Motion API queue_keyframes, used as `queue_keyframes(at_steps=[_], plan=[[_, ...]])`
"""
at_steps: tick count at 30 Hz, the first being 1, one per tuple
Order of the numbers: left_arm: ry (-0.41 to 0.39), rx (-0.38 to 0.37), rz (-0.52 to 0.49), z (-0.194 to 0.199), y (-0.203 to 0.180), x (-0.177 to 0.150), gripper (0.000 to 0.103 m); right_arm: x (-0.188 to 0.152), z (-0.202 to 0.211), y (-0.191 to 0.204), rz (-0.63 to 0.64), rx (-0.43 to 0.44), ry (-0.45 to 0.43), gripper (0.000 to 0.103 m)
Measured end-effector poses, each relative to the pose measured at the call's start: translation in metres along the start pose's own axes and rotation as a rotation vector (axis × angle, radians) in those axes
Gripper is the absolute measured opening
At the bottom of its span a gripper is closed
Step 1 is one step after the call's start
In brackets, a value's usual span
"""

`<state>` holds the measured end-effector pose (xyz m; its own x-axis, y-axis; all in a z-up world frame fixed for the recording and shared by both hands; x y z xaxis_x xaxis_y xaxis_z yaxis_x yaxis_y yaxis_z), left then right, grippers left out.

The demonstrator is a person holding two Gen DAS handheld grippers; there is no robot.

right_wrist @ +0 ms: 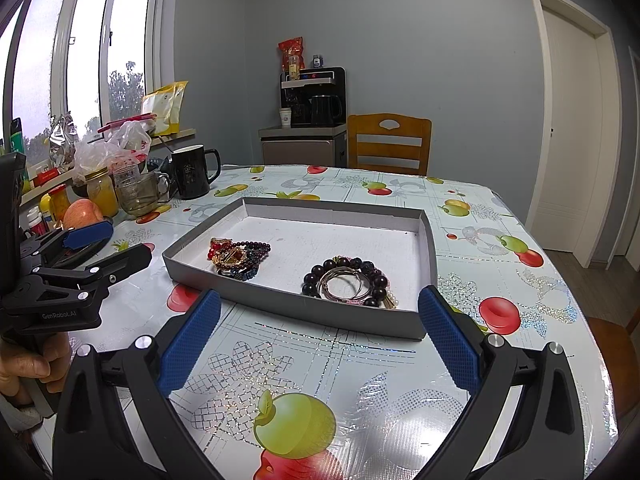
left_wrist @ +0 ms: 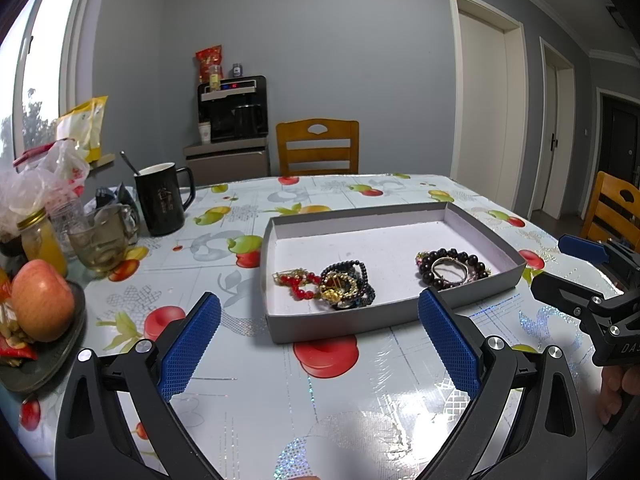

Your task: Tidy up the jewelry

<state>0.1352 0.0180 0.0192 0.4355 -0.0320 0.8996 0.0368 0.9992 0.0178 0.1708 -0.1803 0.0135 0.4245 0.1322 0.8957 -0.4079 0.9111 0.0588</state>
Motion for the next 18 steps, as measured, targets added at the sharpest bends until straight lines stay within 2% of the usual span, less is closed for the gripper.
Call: queue_keyframes(at_steps=[18], plan=[[0.000, 0.000, -0.001, 0.0001, -0.0002, -0.0001, 0.098, -0.0004, 0.0015, 0.0018, 0.005, 0.005, -0.016, 0.098]])
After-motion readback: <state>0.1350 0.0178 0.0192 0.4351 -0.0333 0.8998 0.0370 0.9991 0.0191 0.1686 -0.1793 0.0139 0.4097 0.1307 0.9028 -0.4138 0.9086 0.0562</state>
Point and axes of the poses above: each gripper's, at about its wrist camera, not at the fingertips, and z roughly against the way its jaws point, y to its left, x to its top, the point moved 1 cm from there along -z, roughly the way its jaws point, and after that the axes turned 1 degree about -x, right-handed, at the moved point
